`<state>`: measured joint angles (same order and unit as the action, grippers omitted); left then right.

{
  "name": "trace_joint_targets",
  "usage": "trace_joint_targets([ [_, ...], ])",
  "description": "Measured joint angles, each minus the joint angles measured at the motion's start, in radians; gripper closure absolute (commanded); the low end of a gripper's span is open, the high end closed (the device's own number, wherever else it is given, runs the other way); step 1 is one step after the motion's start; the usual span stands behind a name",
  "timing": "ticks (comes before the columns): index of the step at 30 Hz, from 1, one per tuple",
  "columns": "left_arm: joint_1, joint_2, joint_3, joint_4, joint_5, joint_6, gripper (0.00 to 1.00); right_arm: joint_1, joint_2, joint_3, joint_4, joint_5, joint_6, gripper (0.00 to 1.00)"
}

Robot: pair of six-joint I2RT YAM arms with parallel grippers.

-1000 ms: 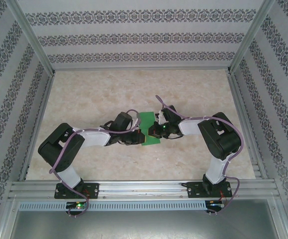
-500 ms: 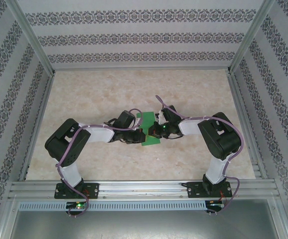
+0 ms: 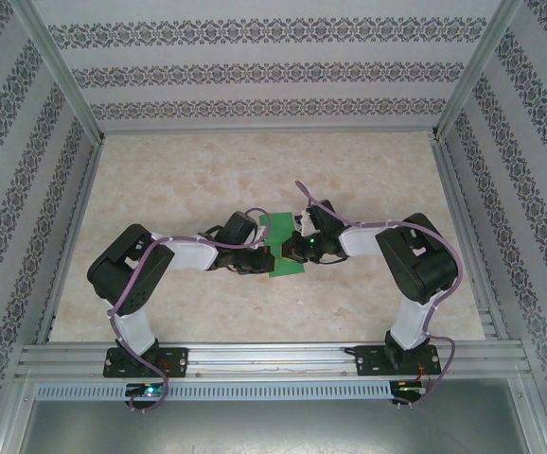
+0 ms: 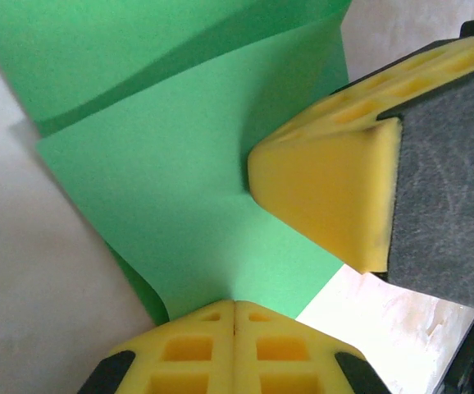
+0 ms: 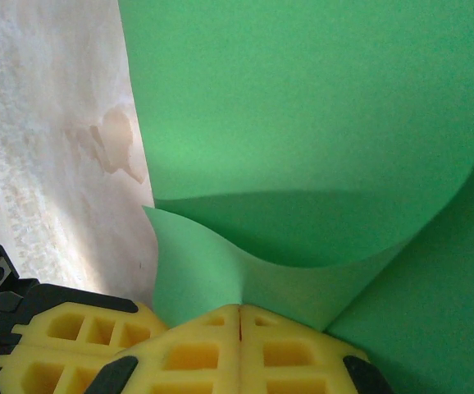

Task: Fold a paper plane with a square sheet of paper (fold left side to right side)
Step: Fold the triangle a second time at the center of the table.

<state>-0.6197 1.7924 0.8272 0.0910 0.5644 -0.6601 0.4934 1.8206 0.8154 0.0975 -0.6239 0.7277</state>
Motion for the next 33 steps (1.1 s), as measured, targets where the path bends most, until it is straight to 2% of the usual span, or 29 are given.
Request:
trace_joint_targets([
  [13,0.000,0.000,0.000,-0.002,-0.007,0.006,1.00,0.003,-0.085,0.006,-0.039,-0.001,-0.016,1.00],
  [33,0.000,0.000,0.000,-0.002,-0.008,0.006,1.00,0.035,-0.028,0.006,0.005,0.011,0.007,1.00],
])
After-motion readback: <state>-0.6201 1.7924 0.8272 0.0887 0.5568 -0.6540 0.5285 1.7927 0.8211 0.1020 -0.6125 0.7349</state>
